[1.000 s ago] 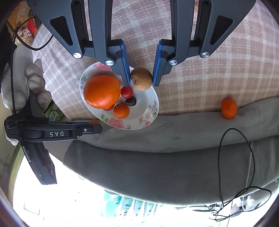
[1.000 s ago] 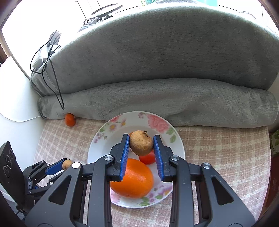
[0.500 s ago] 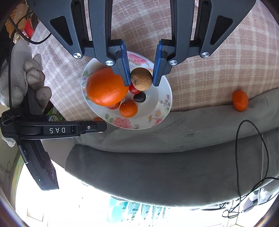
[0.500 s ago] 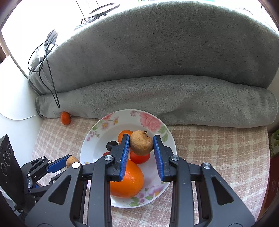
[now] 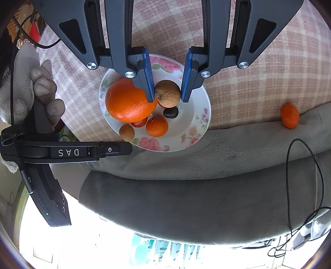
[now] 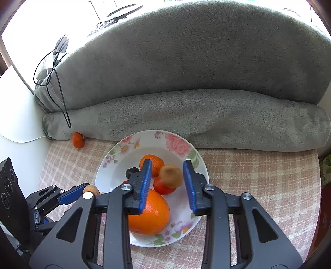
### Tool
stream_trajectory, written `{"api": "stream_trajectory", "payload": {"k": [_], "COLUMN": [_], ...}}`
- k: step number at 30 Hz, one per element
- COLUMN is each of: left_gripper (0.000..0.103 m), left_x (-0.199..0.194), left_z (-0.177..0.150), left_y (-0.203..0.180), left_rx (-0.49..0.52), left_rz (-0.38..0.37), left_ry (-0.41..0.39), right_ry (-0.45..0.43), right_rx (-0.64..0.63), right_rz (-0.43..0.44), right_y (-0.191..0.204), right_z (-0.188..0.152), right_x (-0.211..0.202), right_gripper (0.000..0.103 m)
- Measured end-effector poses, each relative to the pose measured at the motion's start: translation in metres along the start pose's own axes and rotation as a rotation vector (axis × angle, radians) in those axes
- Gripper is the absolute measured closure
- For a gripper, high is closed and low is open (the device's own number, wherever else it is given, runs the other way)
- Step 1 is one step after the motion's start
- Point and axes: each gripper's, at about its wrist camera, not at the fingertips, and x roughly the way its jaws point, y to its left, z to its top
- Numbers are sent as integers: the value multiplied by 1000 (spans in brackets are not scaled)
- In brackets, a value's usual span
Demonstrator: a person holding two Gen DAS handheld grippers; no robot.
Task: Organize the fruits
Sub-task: 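Open both grippers to drop the two brown fruits into the bowl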
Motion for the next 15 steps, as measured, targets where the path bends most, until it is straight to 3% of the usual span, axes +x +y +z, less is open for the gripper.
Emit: {"api": "stream_trajectory", "payload": {"k": [2,3,6,9,12,15], "left_gripper": [75,67,59,46,34,32], "left_x": [-1,-2,-4,-6,-9,-11], "left_z": [0,0,1,1,2,3], "left_y": [0,0,0,-1,-3,-2], "left_rx": [1,2,0,5,16,16], "left_rz": [5,8,10,16,24,28], "left_ry": [-2,-5,-12,-21,-33,-39], "right_ry": [-8,-10,-13,-34,-48,-63], "right_rx": [-2,-4,-7,-13,-20,-23], "right_rz": [-1,-5,-3,-6,-5,-1], "right_y": [0,1,2,3,6,7], "right_z": [0,0,0,0,1,2], "right_x": [-1,-1,-2,-4,-8,-11], "right_gripper": [42,42,39,24,18,14]}}
